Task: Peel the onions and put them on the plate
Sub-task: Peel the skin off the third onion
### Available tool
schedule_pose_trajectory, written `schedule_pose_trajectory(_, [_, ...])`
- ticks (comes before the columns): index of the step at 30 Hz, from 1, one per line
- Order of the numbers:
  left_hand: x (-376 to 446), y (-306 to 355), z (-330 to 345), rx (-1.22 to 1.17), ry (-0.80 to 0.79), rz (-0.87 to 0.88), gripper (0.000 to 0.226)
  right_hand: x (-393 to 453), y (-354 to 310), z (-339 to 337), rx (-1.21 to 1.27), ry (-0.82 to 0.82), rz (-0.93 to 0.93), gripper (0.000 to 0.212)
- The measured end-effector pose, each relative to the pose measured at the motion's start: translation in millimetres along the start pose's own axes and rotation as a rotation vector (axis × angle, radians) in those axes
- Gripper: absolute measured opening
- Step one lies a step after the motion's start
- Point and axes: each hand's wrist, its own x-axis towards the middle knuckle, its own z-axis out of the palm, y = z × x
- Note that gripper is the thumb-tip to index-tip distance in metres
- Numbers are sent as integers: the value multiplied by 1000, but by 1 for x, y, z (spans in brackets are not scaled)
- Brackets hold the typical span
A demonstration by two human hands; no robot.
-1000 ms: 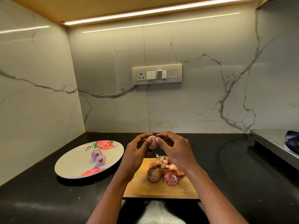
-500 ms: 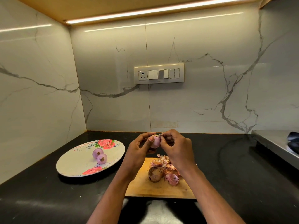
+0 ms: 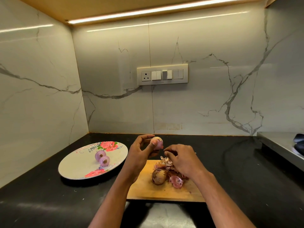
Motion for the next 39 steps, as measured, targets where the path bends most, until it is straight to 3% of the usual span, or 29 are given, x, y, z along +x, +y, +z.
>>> schedule_pose_trajectory(4, [1,0,-1,21,27,5,32,1,-10,-11,202,212,-88,25])
schedule_pose_trajectory(7, [0,0,0,41,3,18,34,0,-17,-11,267,221,-156,29])
schedule_pose_trajectory(17, [-2,1,-2,125,-33,45,33,-2,-12,-4,134,267,-307,19])
schedule_pose_trajectory(28, [-4,2,3,148,-15,109,23,-2,-19,1,131,324,-305,15])
schedule_pose_trajectory(39, [-6,5,4,110,-53,128,35,0,-20,-1,215,411,-186,15])
